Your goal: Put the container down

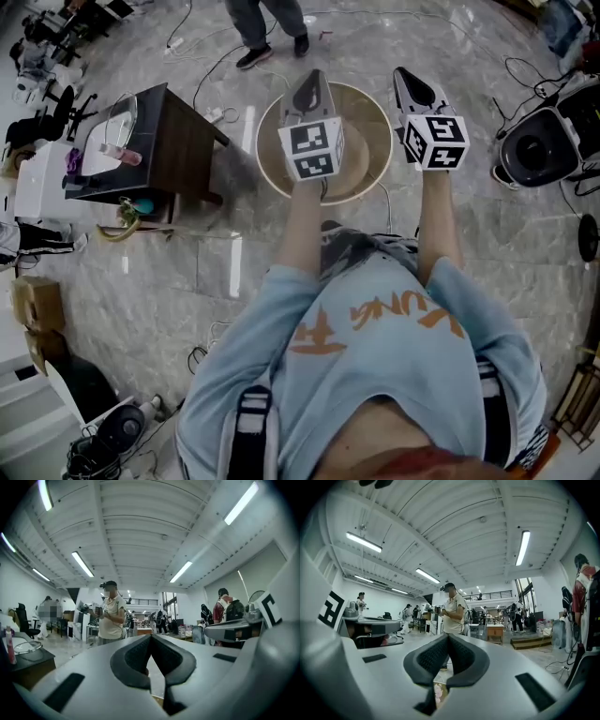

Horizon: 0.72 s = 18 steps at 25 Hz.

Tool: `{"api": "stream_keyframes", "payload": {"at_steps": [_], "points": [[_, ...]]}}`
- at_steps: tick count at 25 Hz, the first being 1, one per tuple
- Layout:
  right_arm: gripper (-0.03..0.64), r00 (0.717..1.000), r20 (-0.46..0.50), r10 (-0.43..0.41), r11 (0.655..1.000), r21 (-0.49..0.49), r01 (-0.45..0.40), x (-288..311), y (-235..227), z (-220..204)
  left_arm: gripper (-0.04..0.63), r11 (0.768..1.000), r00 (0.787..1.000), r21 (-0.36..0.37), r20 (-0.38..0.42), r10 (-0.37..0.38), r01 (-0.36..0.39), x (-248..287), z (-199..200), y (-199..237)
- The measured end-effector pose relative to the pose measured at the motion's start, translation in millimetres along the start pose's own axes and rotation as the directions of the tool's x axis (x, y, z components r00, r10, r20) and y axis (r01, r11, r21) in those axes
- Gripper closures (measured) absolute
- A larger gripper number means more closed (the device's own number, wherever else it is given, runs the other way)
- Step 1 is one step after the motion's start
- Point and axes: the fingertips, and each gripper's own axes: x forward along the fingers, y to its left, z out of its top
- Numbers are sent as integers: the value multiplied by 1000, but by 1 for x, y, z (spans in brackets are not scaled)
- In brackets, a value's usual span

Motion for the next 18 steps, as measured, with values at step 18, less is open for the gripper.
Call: {"api": "stream_keyframes", "payload": {"at_steps": [18], "points": [[606,1000,1,10,1000,27,-10,1,-11,-12,572,999,1000,-33,-27,-6,5,10,-6,1]]}}
